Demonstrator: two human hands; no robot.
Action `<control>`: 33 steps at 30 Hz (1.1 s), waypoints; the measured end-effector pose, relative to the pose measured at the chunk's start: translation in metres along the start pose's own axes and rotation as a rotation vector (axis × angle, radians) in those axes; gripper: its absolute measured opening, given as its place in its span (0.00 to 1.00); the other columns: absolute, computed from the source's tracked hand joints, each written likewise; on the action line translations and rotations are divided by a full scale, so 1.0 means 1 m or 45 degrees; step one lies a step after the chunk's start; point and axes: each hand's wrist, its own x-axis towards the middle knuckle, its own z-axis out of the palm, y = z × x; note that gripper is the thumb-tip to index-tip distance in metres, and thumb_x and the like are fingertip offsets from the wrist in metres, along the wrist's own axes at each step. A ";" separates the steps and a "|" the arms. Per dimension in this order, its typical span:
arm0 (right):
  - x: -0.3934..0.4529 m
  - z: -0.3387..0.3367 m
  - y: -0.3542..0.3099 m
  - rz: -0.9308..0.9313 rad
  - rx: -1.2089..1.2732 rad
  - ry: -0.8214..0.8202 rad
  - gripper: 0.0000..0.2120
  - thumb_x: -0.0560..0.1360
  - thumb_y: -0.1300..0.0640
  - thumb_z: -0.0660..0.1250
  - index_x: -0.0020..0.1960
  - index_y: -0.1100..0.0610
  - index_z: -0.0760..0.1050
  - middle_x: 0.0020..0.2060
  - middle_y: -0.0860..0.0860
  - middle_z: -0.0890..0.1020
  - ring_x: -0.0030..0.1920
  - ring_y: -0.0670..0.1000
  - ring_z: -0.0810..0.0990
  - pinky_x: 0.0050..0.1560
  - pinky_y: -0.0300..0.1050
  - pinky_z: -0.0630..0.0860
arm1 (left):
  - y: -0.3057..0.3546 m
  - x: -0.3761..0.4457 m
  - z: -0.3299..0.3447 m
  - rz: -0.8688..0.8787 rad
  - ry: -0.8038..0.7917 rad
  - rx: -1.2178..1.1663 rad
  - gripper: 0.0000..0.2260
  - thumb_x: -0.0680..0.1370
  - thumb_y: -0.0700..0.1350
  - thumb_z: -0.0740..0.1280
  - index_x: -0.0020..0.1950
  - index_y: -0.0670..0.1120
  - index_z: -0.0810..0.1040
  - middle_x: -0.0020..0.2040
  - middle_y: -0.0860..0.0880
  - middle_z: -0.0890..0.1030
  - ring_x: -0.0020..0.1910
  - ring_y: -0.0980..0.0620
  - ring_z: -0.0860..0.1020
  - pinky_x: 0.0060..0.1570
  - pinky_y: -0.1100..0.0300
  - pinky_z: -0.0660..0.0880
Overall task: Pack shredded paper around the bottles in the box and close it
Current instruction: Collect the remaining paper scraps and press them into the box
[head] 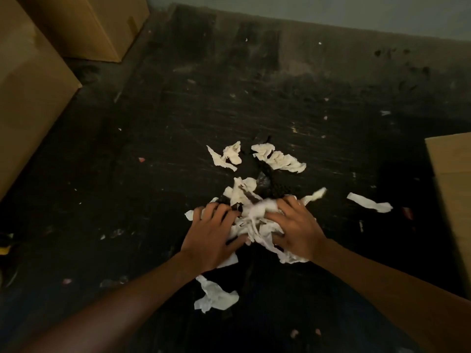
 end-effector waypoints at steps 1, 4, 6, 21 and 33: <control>-0.001 0.002 -0.001 0.012 0.007 0.049 0.20 0.67 0.49 0.67 0.58 0.53 0.77 0.52 0.55 0.78 0.51 0.56 0.73 0.42 0.51 0.78 | 0.001 0.000 0.001 -0.006 0.033 0.033 0.24 0.79 0.64 0.55 0.61 0.48 0.77 0.57 0.47 0.78 0.57 0.44 0.74 0.54 0.46 0.72; -0.004 0.007 -0.003 0.068 0.026 0.130 0.27 0.60 0.56 0.79 0.56 0.51 0.73 0.46 0.54 0.79 0.44 0.57 0.79 0.28 0.48 0.77 | 0.003 0.000 0.002 -0.018 0.145 0.078 0.21 0.79 0.58 0.56 0.56 0.45 0.80 0.49 0.47 0.83 0.46 0.47 0.78 0.45 0.50 0.76; -0.006 0.010 -0.003 0.089 0.009 0.183 0.27 0.58 0.58 0.82 0.54 0.53 0.76 0.43 0.54 0.81 0.40 0.57 0.82 0.26 0.49 0.77 | 0.003 0.000 0.003 -0.016 0.228 0.063 0.19 0.79 0.55 0.57 0.54 0.43 0.80 0.39 0.47 0.83 0.38 0.48 0.79 0.39 0.54 0.76; 0.014 -0.017 -0.017 0.564 0.174 -0.154 0.22 0.79 0.45 0.63 0.69 0.54 0.70 0.54 0.56 0.82 0.56 0.58 0.81 0.56 0.55 0.77 | 0.015 0.029 -0.033 -0.560 -0.226 -0.145 0.21 0.84 0.57 0.49 0.73 0.47 0.59 0.41 0.46 0.81 0.42 0.46 0.81 0.48 0.47 0.78; 0.003 -0.146 -0.007 0.622 0.685 -0.076 0.12 0.79 0.49 0.66 0.40 0.54 0.74 0.31 0.50 0.79 0.29 0.46 0.75 0.31 0.43 0.72 | 0.071 0.024 -0.119 -0.790 0.108 -0.336 0.19 0.83 0.58 0.51 0.69 0.49 0.62 0.40 0.45 0.80 0.39 0.46 0.81 0.44 0.43 0.81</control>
